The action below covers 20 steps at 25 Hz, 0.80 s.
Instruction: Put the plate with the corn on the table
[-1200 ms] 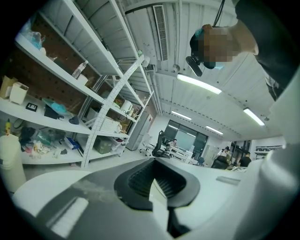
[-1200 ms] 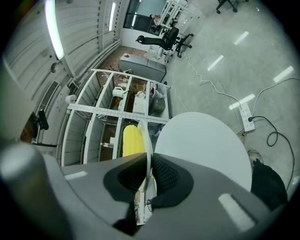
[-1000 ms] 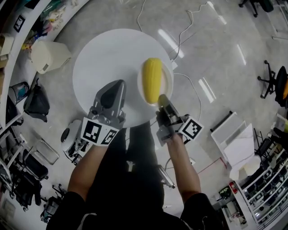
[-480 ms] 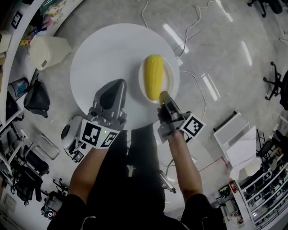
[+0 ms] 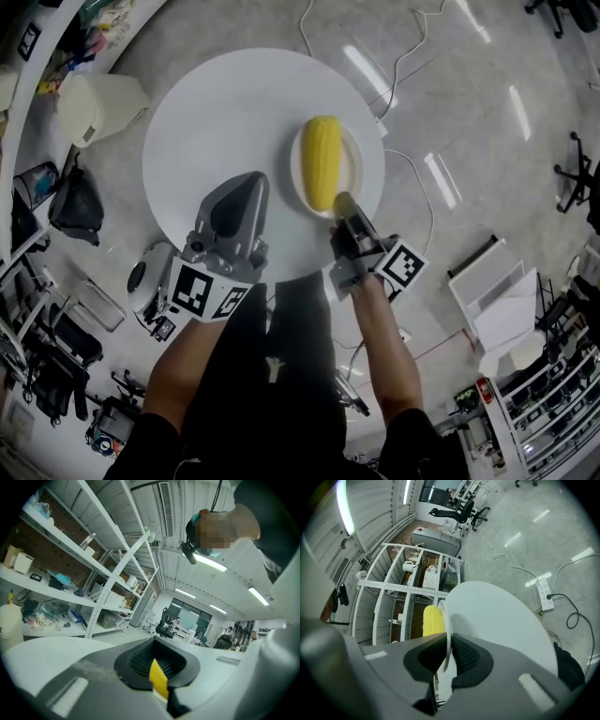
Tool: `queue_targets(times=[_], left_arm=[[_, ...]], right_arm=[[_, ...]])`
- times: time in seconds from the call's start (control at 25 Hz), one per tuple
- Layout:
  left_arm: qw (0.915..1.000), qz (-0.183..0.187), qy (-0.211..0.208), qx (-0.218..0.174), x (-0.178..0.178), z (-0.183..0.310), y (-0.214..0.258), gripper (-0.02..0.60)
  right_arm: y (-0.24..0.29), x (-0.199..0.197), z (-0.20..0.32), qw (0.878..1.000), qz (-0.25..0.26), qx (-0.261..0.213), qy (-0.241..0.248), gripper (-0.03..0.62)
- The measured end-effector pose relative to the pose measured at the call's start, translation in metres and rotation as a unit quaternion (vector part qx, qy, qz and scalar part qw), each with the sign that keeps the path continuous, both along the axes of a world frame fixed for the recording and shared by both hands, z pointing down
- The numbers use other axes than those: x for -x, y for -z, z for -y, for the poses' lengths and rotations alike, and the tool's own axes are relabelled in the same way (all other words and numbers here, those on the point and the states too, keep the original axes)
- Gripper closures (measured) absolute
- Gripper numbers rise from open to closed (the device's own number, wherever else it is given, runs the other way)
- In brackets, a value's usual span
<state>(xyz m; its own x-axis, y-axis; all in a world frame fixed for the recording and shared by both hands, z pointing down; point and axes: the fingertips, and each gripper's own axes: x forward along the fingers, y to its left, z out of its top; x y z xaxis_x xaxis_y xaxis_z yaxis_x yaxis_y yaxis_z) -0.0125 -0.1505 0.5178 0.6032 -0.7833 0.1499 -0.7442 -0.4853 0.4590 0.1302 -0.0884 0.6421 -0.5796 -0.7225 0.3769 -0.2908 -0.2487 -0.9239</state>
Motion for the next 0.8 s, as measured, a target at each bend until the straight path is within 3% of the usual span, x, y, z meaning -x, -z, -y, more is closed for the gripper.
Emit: queue_targets(times=[0.8], left_arm=[[0.9999,-0.002,0.007,0.007,0.006,0.002,-0.015,0.580]], right_arm=[[-0.028,0.002,0.004,1.000,-0.017,0.019,0.008,0.557]])
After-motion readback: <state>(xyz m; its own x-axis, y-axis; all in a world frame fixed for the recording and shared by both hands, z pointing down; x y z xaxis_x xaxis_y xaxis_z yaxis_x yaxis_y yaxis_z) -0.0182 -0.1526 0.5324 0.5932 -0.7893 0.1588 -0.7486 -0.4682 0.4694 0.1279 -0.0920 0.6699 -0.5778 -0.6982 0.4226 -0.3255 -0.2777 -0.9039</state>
